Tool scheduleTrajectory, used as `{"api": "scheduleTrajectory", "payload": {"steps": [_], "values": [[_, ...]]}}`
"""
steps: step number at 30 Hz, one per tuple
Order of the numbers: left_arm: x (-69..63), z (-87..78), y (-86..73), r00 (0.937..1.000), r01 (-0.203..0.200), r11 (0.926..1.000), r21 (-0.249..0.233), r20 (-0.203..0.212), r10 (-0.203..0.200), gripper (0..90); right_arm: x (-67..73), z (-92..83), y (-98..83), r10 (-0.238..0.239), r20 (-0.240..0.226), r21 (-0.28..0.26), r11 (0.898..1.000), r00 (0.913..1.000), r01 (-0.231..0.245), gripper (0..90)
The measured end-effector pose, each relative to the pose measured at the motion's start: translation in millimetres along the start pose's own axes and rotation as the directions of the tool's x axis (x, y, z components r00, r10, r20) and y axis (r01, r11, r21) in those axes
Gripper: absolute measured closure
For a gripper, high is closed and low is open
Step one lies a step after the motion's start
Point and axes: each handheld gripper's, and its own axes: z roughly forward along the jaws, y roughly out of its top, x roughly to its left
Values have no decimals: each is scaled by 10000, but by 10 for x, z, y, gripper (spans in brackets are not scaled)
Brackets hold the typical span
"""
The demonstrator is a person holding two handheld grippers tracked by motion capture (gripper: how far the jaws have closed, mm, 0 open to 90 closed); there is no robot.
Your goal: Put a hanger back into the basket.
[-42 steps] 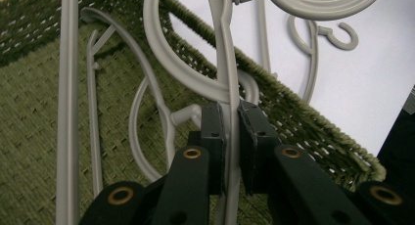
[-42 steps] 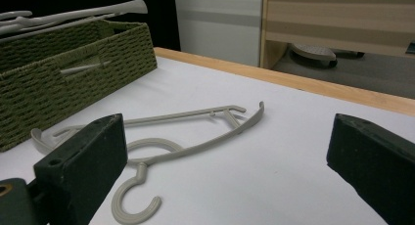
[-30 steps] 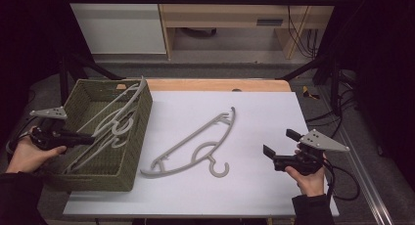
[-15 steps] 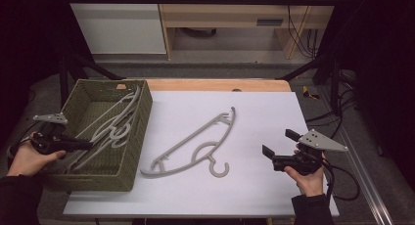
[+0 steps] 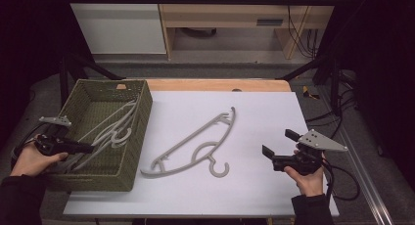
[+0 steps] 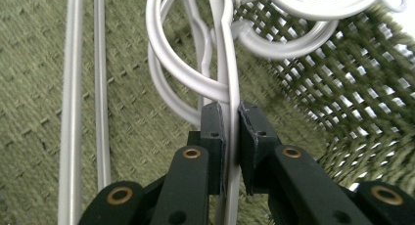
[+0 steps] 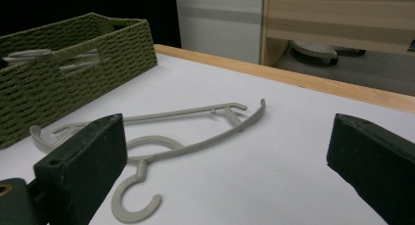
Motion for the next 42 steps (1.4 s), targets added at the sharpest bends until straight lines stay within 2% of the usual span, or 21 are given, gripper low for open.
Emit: {"api": "scheduleTrajectory", "payload": {"steps": [3, 4, 6, 7, 8, 12, 17, 19, 21, 24, 26, 32, 34, 37, 40, 42], "values": [[8, -6, 7, 10000, -69, 9999, 98, -68, 69, 814, 0, 2, -1, 6, 0, 4, 10000, 10000, -6, 17], [14, -4, 11, 9997, -165, 9997, 202, -167, 168, 813, 3, 2, -1, 16, -14, 15, 10000, 10000, -16, 17], [-3, 14, 18, 9995, -44, 9998, 181, -312, 49, 811, 8, 4, 0, 18, -10, 5, 10000, 10000, -18, 17], [-5, 17, 25, 9989, -210, 9991, 370, -418, 226, 808, 8, 4, 0, 18, -14, -12, 10000, 10000, -18, 17], [-13, 22, 28, 9987, -178, 9992, 350, -465, 194, 805, 4, 1, 0, 11, -35, -40, 10000, 10000, -11, 17], [-59, -7, 57, 9937, -326, 9991, 270, -1063, 353, 784, 4, -4, 2, 4, 0, -29, 10000, 10000, -4, 17], [-164, -98, 130, 9893, -457, 9982, -387, -1405, 398, 722, 5, -4, 2, -9, -16, -15, 10000, 10000, 9, 16], [-235, -129, 174, 9872, -711, 9950, -695, -1476, 602, 672, 7, -4, 4, 2, 3, -29, 10000, 10000, -2, 16], [-318, -149, 219, 9857, -824, 9898, -1164, -1561, 637, 625, 5, -10, 5, -10, 4, -44, 10000, 10000, 10, 16], [-453, -156, 281, 9823, -1087, 9775, -1810, -1703, 777, 535, 0, -17, 5, -3, -22, -69, 10000, 10000, 3, 16], [-560, -154, 322, 9793, -1334, 9643, -2287, -1799, 928, 476, 2, -17, 4, 7, -29, -52, 10000, 10000, -7, 16], [-876, -95, 405, 9740, -1908, 9342, -3016, -1763, 1420, 326, 2, -21, 5, 28, -53, -65, 10000, 10000, -29, 16], [-997, -53, 435, 9719, -2080, 9197, -3330, -1762, 1560, 274, 3, -21, 5, 25, -53, -63, 10000, 10000, -26, 15], [-1140, 5, 482, 9742, -2091, 8996, -3834, -1611, 1578, 205, 1, -15, 1, -55, -57, -101, 9999, 10000, 55, 15], [-1258, 71, 530, 9762, -2068, 8848, -4175, -1482, 1582, 163, 7, -12, 1, -37, -28, -87, 10000, 10000, 36, 13], [-1350, 127, 553, 9775, -2040, 8682, -4524, -1432, 1550, 145, 3, -19, 0, 15, -85, -123, 9999, 10000, -16, 13]]}}
